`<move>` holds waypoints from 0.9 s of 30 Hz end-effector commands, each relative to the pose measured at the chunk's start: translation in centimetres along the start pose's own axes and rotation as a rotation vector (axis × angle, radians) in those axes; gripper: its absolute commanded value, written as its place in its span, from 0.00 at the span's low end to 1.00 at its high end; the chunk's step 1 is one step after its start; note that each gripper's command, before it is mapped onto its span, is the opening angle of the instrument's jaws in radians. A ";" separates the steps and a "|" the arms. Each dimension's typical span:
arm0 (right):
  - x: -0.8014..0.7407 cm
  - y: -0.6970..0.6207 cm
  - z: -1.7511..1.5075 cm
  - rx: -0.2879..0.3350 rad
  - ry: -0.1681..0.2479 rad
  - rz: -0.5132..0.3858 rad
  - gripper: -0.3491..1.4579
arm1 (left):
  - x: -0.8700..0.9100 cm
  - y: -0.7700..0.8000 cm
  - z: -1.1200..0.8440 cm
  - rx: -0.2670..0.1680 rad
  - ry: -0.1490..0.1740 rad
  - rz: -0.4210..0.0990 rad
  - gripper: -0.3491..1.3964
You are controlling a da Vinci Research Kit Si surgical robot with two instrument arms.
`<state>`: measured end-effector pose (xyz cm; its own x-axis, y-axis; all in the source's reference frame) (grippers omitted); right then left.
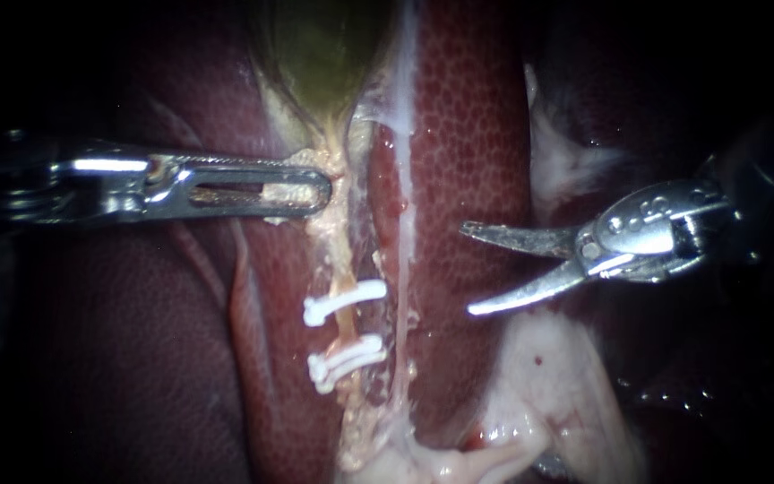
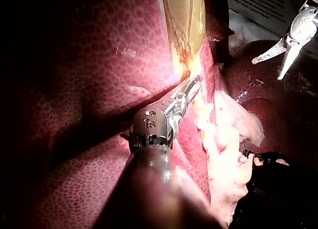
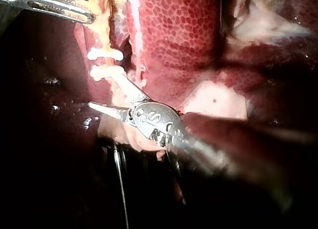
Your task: Go to the cutting position left tube
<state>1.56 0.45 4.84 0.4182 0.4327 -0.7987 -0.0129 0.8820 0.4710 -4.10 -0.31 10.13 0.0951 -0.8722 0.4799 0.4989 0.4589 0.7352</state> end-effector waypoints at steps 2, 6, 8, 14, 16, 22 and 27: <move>0.00 0.00 0.00 -0.001 0.000 0.000 0.99 | 0.00 0.00 0.00 0.000 0.000 0.000 0.00; 0.00 0.00 0.01 -0.001 0.000 0.000 0.99 | 0.00 0.00 -0.02 0.001 0.000 0.000 0.00; 0.00 0.00 0.01 -0.001 0.000 0.001 0.99 | 0.00 0.01 -0.05 0.003 0.001 0.000 0.00; -0.01 0.01 0.02 -0.002 0.000 0.001 0.99 | -0.15 0.06 -0.29 0.011 0.008 -0.006 0.00; -0.02 0.02 0.02 -0.002 0.000 0.001 0.99 | -0.21 0.05 -0.41 0.006 0.007 -0.009 0.00; -0.02 0.02 0.02 -0.002 0.000 0.001 0.99 | -0.40 0.01 -0.73 -0.005 -0.015 -0.022 0.00; -0.02 0.02 0.02 -0.002 0.000 0.001 0.99 | -0.48 -0.01 -0.83 -0.006 -0.026 -0.028 0.00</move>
<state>1.57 0.45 4.87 0.4178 0.4331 -0.7987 -0.0151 0.8823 0.4705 -3.43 -0.04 9.50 0.0589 -0.8801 0.4711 0.5066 0.4330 0.7456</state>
